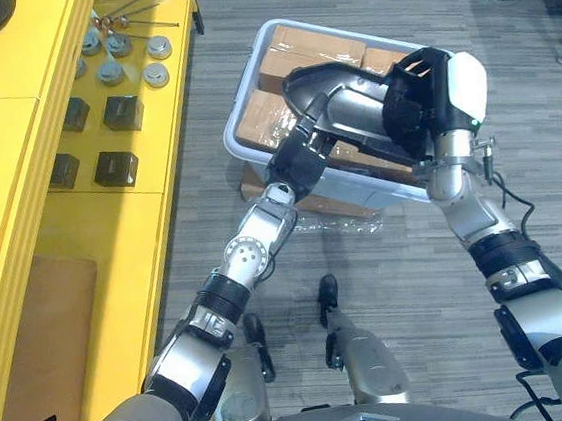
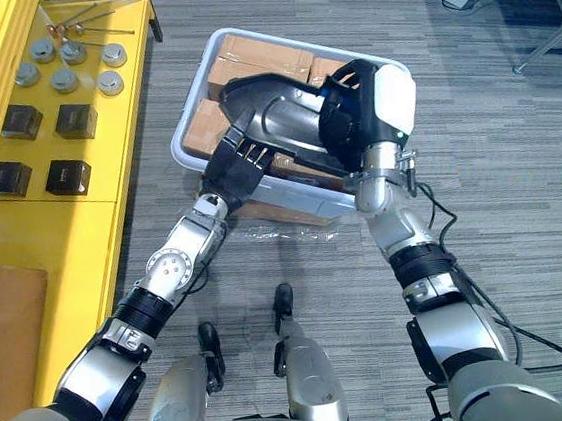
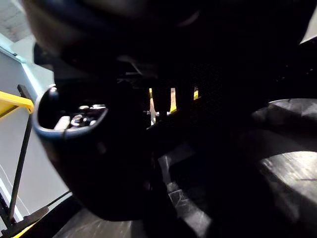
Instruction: Walk over and take three plastic housings, then place them on the shelf
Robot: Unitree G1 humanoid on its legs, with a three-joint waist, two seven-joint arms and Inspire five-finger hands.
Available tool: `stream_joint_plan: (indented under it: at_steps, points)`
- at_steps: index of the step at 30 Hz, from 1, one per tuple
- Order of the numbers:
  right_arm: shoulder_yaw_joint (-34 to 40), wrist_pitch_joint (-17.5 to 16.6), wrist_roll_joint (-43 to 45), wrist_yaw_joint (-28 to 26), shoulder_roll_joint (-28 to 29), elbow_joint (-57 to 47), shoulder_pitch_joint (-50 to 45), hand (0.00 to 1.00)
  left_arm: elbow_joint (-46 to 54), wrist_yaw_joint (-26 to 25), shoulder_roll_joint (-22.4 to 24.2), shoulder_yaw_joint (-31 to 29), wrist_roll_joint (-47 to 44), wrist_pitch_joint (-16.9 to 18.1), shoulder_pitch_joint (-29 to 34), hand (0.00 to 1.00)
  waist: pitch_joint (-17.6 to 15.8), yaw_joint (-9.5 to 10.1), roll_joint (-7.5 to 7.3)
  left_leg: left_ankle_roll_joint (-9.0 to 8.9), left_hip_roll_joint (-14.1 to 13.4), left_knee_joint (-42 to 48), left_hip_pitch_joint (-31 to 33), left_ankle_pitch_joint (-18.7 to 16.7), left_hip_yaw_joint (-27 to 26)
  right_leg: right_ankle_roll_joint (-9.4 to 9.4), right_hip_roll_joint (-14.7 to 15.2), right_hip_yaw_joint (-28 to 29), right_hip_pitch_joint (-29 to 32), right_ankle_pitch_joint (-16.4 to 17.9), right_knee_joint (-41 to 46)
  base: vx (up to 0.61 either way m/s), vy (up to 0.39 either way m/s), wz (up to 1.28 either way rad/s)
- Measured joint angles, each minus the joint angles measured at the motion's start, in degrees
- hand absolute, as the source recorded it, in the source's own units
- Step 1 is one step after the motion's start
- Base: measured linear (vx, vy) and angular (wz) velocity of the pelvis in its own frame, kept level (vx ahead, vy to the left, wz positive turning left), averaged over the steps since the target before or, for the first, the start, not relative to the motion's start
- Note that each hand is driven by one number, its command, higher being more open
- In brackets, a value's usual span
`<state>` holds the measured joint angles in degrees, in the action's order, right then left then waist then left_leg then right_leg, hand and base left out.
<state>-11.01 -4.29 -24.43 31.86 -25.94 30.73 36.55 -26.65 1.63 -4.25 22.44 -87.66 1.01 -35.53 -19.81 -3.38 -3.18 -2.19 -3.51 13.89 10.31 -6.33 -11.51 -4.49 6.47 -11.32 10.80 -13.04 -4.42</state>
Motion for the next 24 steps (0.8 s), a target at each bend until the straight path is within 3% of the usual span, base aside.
stream_joint_plan:
  at_steps: [7, 13, 14, 19, 24]
  points:
    - [-1.94, -0.19, 0.09, 0.09, 2.32, -0.17, 0.00, 0.00, -0.05, -0.99, 0.26, 1.48, 1.29, -0.27, -0.03, 1.00, 0.01, 0.05, 0.02, 0.04, 0.07, 0.27, 0.02, -0.01, 0.01, 0.06, 0.08, -0.12, -0.08, -0.04, 0.00, 0.00, 0.004, 0.00]
    - [-4.16, -0.48, 0.22, 0.32, 5.07, -1.00, -0.06, 0.00, -0.55, -5.92, 2.09, 5.48, 10.44, -3.40, -0.29, 1.00, 0.05, 0.09, 0.06, 0.29, 0.36, 0.81, 0.15, -0.15, 0.40, 0.25, 0.33, -0.39, -0.36, -0.19, -0.01, -0.02, 0.036, 0.03]
    - [-4.13, -0.48, 0.16, 0.36, 5.27, -1.29, -0.18, 0.00, -0.59, -6.34, 2.27, 5.92, 11.32, -3.46, -0.28, 0.00, 0.05, 0.10, 0.06, 0.32, 0.42, 0.87, 0.17, -0.16, 0.39, 0.27, 0.39, -0.37, -0.36, -0.20, -0.01, -0.03, 0.050, 0.01]
    - [-2.70, -0.42, 0.49, 1.13, 5.60, -1.88, -2.12, 0.00, -0.58, -9.13, 3.24, 6.58, 14.22, -2.13, -0.27, 0.00, 0.56, 0.31, 0.30, 0.78, 0.93, 1.19, 0.10, -0.35, 0.50, 0.31, 0.52, -0.07, -0.68, -0.23, -0.05, -0.03, 0.035, 0.02]
    - [-2.32, -0.34, 0.66, 1.23, 5.65, -9.67, -5.47, 0.00, -2.45, -13.62, 3.60, 5.21, 16.15, 3.10, 0.12, 0.00, 0.87, 0.08, 0.28, 0.83, 0.83, 1.36, -0.60, -0.78, -0.35, 0.31, 0.47, 0.63, -0.86, -0.22, -0.08, -0.02, 0.033, -0.11]
